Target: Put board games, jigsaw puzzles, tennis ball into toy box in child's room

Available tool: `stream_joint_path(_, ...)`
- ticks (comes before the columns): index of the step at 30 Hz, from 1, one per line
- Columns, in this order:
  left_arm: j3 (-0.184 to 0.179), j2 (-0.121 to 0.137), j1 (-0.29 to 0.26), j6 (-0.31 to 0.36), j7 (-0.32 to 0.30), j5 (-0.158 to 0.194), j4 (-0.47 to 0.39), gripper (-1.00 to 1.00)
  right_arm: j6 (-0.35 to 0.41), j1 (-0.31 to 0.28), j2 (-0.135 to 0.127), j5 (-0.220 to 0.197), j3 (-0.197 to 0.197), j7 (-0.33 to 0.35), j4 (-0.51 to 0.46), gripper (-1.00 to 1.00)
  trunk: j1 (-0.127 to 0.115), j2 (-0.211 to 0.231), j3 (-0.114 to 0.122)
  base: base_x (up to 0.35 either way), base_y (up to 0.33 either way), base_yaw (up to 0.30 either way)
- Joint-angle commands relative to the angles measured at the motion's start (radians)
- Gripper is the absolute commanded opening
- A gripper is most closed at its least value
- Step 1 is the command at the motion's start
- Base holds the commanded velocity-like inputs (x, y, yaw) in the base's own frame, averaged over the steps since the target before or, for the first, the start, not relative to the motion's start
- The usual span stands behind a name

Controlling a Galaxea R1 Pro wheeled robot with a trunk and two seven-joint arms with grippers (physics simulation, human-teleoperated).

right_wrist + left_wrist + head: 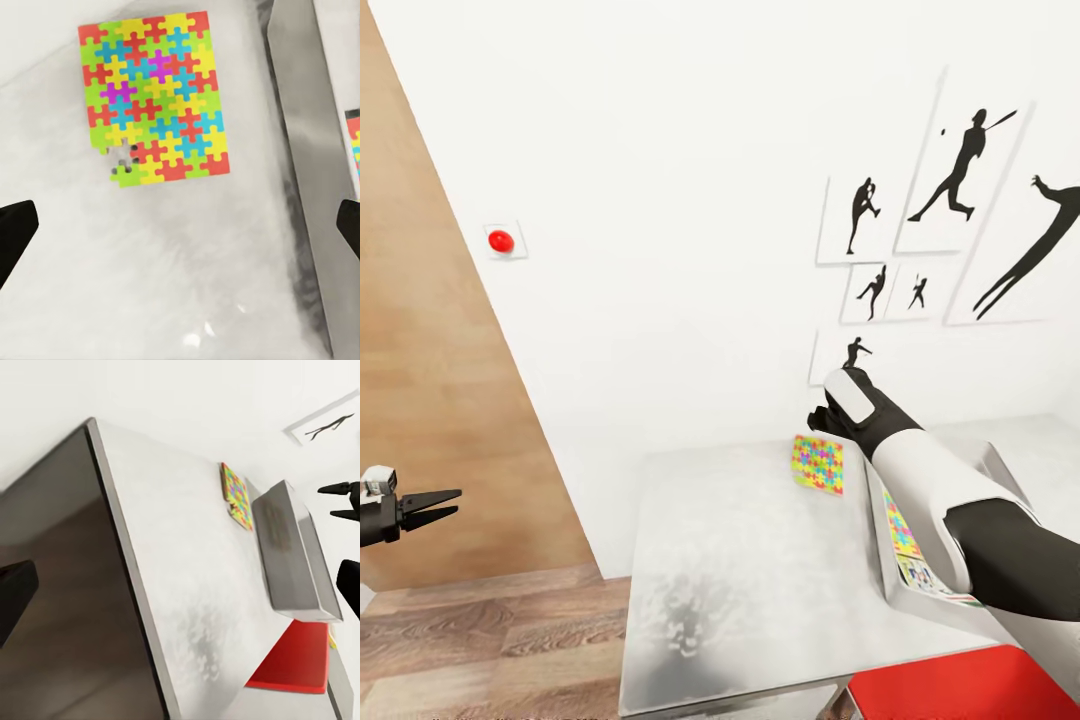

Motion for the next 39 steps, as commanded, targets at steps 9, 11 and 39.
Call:
stream_joint_path(9,0.004,0.000,-0.001,0.011,-0.005,-0.008,0.000,1.00,0.001,-0.001,0.000,-0.008,0.007,-0.008,0.000,1.00,0.001,-0.002,-0.017,0.000,0.000,0.000)
stream_joint_path(11,0.004,0.000,-0.001,0.011,-0.005,-0.008,0.000,1.00,0.001,-0.001,0.000,-0.008,0.007,-0.008,0.000,1.00,0.001,-0.002,-0.021,0.000,0.000,0.000)
stream_joint_path(39,0.006,0.000,-0.001,0.009,-0.005,-0.008,0.000,1.00,0.002,-0.089,0.000,-0.007,0.007,-0.006,0.006,1.00,0.001,-0.002,-0.067,0.000,0.000,0.000)
